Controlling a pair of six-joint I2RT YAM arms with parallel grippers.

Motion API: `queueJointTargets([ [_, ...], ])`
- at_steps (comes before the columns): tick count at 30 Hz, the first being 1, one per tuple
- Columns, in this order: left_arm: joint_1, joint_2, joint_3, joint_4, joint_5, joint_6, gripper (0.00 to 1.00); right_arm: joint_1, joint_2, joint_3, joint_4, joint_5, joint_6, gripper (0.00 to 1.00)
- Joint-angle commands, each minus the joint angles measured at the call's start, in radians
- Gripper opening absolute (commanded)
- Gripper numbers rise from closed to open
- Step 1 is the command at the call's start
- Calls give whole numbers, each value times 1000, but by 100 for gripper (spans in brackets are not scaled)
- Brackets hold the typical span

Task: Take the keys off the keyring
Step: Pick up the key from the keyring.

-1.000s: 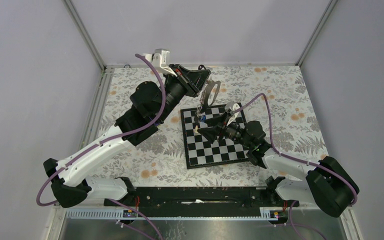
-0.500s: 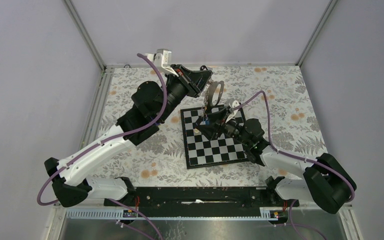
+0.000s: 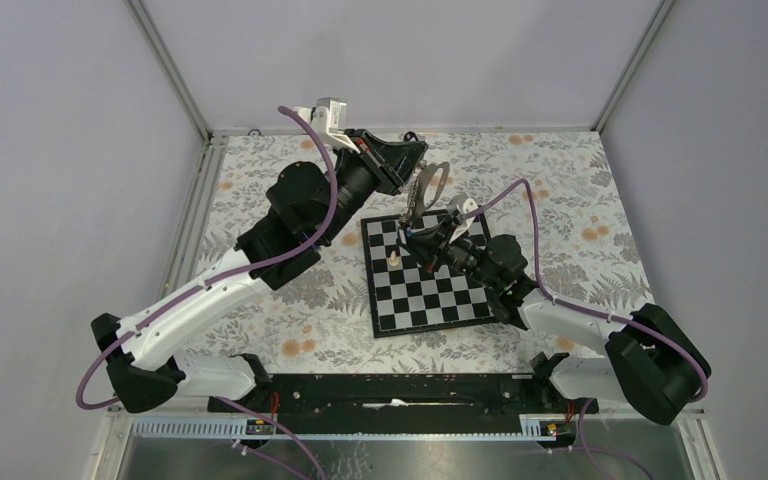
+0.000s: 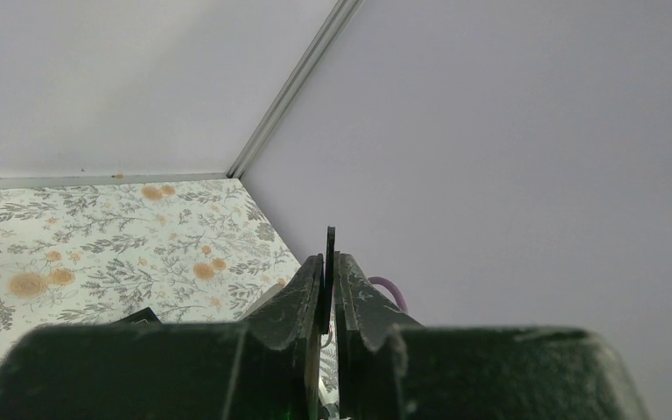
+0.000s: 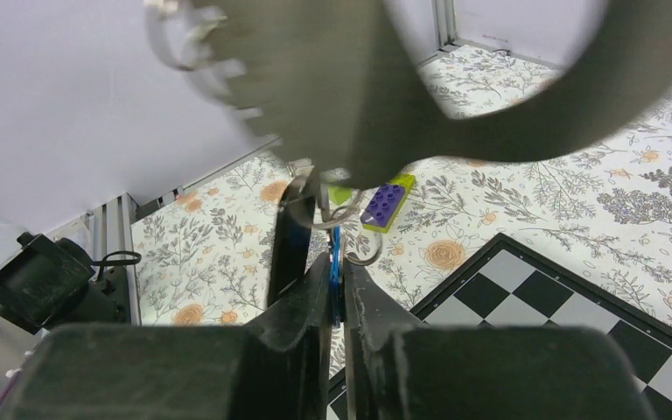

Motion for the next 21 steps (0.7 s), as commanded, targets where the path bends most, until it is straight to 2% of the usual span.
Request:
queueJointTargets([
  [1,2,-18,48,84,1,-5,10,9,-38,20,17,15,-13,6],
  [4,2,-29,42,76,-30,7,10,9,-97,24,-73,21,-42,0],
  [8,2,-73,2,80,-122,27,12,9,-224,46,-258,34,-101,0],
  [12,3,-123,-72,113,-211,32,20,9,-330,102,-473,39,-166,0],
  [21,2,-226,-228,159,-322,-23,30,10,-409,373,-1083,15,-282,0],
])
